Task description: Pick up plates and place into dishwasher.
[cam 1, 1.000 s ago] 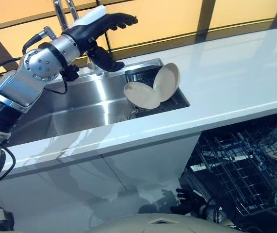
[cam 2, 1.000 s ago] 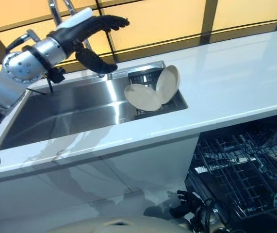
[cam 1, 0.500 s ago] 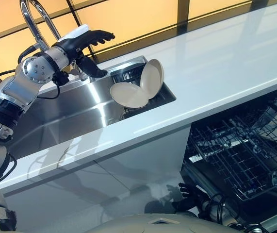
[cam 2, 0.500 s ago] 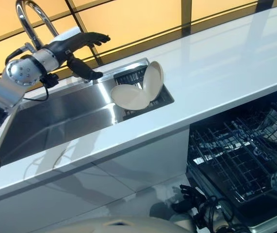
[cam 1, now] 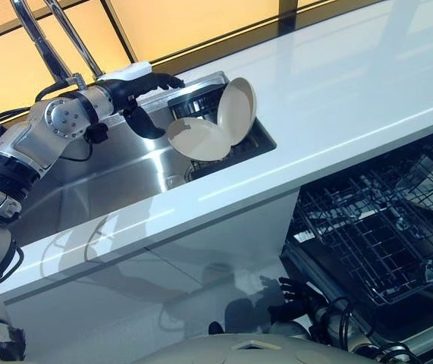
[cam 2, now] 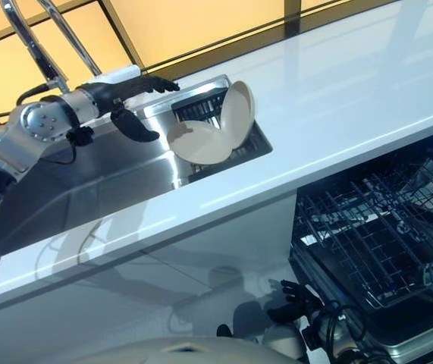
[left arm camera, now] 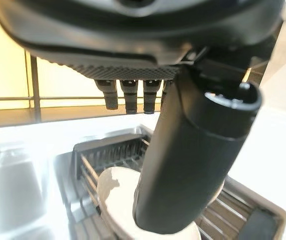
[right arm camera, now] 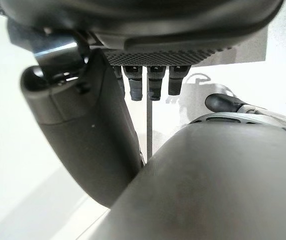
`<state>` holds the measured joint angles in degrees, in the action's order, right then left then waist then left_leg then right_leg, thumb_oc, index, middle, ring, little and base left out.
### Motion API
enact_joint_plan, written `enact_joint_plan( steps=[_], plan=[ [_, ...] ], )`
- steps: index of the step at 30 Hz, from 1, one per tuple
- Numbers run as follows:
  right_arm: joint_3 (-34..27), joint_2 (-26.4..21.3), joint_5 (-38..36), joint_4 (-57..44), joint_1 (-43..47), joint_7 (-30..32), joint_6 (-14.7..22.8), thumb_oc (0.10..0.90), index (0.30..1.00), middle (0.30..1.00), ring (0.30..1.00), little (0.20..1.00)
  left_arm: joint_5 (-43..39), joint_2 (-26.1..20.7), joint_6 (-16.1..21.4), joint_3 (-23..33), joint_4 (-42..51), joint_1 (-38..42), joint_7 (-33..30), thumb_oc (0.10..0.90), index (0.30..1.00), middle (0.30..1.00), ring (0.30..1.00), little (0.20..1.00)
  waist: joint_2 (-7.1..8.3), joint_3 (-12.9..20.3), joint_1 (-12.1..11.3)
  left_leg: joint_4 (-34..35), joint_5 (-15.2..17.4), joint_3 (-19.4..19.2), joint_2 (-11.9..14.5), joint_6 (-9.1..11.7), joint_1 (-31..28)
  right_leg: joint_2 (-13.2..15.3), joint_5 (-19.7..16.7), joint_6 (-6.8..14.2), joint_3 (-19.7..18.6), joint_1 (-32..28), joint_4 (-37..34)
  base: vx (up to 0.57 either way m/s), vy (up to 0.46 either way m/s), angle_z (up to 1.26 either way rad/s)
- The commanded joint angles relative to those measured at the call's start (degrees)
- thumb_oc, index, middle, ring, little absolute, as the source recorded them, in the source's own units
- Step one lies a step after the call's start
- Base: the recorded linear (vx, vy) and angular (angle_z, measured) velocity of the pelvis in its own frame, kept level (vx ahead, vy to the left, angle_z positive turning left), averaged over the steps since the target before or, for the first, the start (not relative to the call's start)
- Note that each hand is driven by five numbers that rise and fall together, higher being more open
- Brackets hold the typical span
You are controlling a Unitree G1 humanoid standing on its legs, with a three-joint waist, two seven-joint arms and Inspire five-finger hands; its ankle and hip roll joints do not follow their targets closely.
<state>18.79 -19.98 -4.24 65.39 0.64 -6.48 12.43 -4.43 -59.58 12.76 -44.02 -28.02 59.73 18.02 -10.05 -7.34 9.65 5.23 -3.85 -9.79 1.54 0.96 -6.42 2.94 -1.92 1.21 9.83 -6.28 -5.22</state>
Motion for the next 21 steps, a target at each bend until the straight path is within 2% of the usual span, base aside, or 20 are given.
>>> enact_joint_plan(
  steps=[1,7,21],
  plan=[
    [1.6,-1.5,2.8,0.0,-0.9,-0.4,0.8,0.8,0.9,0.9,0.9,0.9,-0.8,-5.9,2.1,5.1,-5.2,11.2,-2.1,0.8,0.9,0.9,0.9,0.9,0.8,1.0,0.1,-1.3,6.0,-3.1,-4.0,-1.8,-1.8,-0.9,3.0,3.9,-1.1,1.9,4.1,0.0,0.0,0.0],
    [1.1,-1.3,2.8,-0.1,-1.0,0.0,0.8,0.8,0.9,0.9,0.9,0.9,0.7,-6.1,2.4,7.7,-4.5,7.3,0.8,0.8,0.9,0.9,0.9,0.9,1.01,0.6,-0.4,-1.6,6.0,-2.6,-4.1,-1.8,-1.6,-0.8,3.2,3.8,-0.8,2.0,4.3,0.0,0.0,0.0],
    [0.3,-1.3,3.0,-0.5,-1.5,0.0,1.3,0.8,0.9,0.9,0.9,0.9,2.2,-6.3,2.0,10.5,-2.0,3.3,2.8,0.8,0.9,0.9,0.9,0.9,1.07,0.0,-0.8,-2.3,6.1,-2.4,-4.2,-1.8,-1.0,-0.6,3.5,3.6,-0.1,2.0,4.6,0.0,0.0,0.0]
  ],
)
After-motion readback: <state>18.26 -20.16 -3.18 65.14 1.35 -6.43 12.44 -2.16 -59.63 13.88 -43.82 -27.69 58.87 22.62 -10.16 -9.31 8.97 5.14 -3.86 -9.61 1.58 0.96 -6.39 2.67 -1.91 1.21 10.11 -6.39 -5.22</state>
